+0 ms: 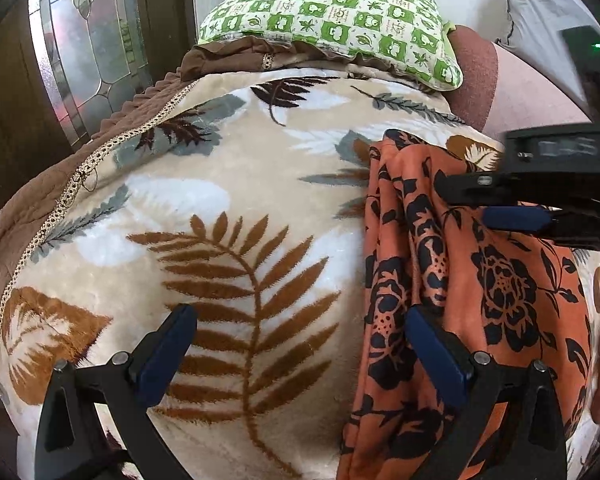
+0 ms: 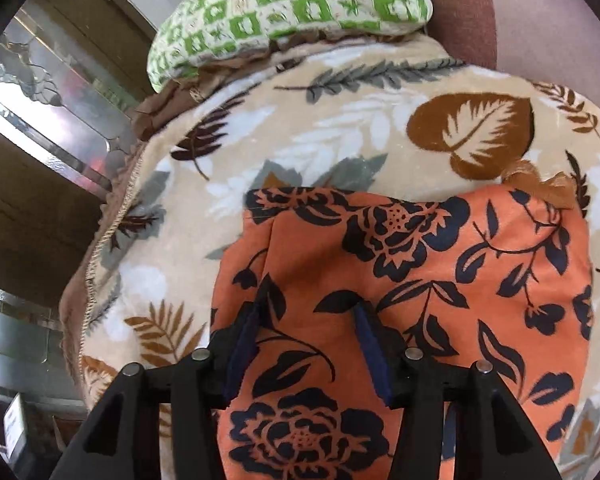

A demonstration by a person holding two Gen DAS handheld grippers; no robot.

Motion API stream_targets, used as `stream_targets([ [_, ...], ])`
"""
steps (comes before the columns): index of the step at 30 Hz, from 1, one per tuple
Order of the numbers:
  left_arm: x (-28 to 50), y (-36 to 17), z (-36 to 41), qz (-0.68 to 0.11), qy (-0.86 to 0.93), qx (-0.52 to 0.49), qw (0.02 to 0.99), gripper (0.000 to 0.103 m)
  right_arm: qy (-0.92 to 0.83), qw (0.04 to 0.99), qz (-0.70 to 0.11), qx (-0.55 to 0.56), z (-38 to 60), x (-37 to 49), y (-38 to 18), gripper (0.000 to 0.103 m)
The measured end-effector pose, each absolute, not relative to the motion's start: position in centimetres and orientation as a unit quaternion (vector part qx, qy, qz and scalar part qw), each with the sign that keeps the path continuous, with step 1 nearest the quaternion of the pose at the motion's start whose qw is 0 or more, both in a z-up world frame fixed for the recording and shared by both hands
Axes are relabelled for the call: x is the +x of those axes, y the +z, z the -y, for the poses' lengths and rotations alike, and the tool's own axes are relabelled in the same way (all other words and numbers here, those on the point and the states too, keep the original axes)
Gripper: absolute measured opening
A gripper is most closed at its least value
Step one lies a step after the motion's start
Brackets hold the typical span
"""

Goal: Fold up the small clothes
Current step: 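Open the right tool and withdraw from the folded dress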

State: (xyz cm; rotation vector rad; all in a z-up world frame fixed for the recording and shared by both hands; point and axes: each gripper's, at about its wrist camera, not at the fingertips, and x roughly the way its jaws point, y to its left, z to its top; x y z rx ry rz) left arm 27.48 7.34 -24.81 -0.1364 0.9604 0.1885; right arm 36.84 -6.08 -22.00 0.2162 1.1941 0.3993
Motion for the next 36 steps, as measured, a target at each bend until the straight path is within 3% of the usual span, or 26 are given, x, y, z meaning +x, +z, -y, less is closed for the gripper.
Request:
stream_targets([
  [8,27.3,-24.6,-6.9,-0.455,0.094,-0.058,0.884,0.103,0.173,0.828,-0.521,0.115,10.8,31.7,-19.2,0.055],
  [15,27.5,-24.9,-6.5,-0.454,0.101,-0.046,0.884,0.103,0.154,0.803,-0.561,0.128,12.3,31.2,-24.0,0.055],
  [19,27.6,-24.9,-6.4,-0.45,0.106,-0.039,0.886,0.103,0.161,0.809,-0.553,0.117,12.0,30.8,-23.3,0.057],
  [26,27.2,-23.8,-5.9,-0.428,0.119,-0.028,0.896,0.103,0.161,0.84,-0.498,0.146,16.6,26.3,-20.8,0.057],
  [36,25.0,-20.1,-2.0,-0.332,0.111,0.002,0.937,0.103,0.114,0.888,-0.406,0.184,24.6,17.8,-19.7,0.057],
])
